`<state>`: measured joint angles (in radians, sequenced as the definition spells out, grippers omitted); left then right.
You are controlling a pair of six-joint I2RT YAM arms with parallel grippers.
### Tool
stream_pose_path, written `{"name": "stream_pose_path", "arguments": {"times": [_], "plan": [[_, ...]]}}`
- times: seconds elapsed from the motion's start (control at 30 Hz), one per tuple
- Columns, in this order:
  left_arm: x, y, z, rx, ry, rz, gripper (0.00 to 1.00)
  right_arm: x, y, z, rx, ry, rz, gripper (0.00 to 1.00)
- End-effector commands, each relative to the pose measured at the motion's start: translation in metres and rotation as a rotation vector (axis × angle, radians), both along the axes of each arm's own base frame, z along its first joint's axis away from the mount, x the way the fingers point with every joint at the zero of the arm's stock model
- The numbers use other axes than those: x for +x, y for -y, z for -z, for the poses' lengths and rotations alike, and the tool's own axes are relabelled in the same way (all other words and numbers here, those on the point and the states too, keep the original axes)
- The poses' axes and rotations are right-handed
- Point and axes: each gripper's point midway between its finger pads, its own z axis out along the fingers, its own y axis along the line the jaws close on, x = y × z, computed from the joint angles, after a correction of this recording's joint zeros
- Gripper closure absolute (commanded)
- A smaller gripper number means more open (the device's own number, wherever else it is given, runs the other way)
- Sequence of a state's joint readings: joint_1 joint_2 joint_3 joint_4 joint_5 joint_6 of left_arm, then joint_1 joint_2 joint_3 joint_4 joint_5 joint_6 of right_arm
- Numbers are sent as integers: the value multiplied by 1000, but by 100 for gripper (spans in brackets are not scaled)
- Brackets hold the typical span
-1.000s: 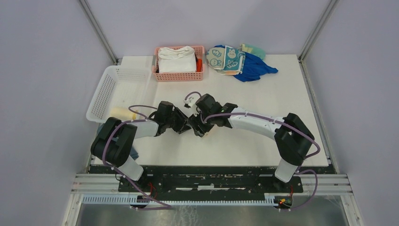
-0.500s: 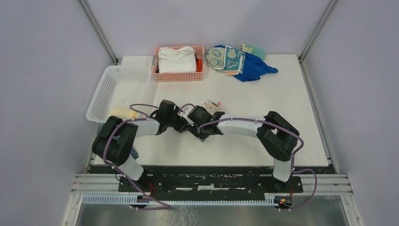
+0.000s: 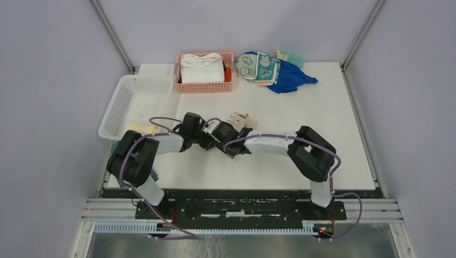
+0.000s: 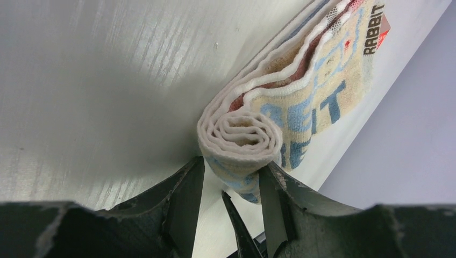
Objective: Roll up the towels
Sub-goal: Roll the towel at the center of the board.
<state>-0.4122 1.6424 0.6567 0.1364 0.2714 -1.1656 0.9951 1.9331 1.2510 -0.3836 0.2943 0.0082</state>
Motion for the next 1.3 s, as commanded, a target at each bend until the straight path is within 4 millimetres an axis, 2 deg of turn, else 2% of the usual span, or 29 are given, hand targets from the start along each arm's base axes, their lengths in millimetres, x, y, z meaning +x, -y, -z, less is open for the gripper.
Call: {"name": "stream_pose_path", "arguments": {"times": [0.0, 0.2, 0.27, 0.33, 0.47, 0.93, 1.0, 1.07, 1.17, 1.27], "plan": [[-40, -40, 60, 231, -183, -12, 49, -17, 14, 13, -47, -78, -32, 46], [-41, -44, 64, 265, -198, -2, 49, -14, -6, -47, 108, -15, -87, 44], [-41, -44, 65, 267, -200, -1, 49, -12, -9, -58, 137, 7, -96, 42], [-42, -44, 65, 269, -200, 0, 49, -10, -9, -61, 140, 21, -99, 41], [-41, -44, 64, 270, -197, 1, 49, -4, -6, -48, 94, 29, -83, 40], [-42, -44, 67, 272, -202, 13, 49, -4, 12, 32, -82, -61, -69, 39], [-42, -44, 67, 270, -203, 15, 49, -6, 16, 41, -90, -102, -67, 43], [-42, -43, 66, 268, -201, 16, 50, -10, 19, 48, -101, -143, -66, 52], [-41, -41, 62, 249, -196, 18, 49, -19, 18, 51, -101, -203, -83, 72], [-39, -41, 50, 235, -175, 11, 46, -35, 4, 41, -29, -297, -116, 91]]}}
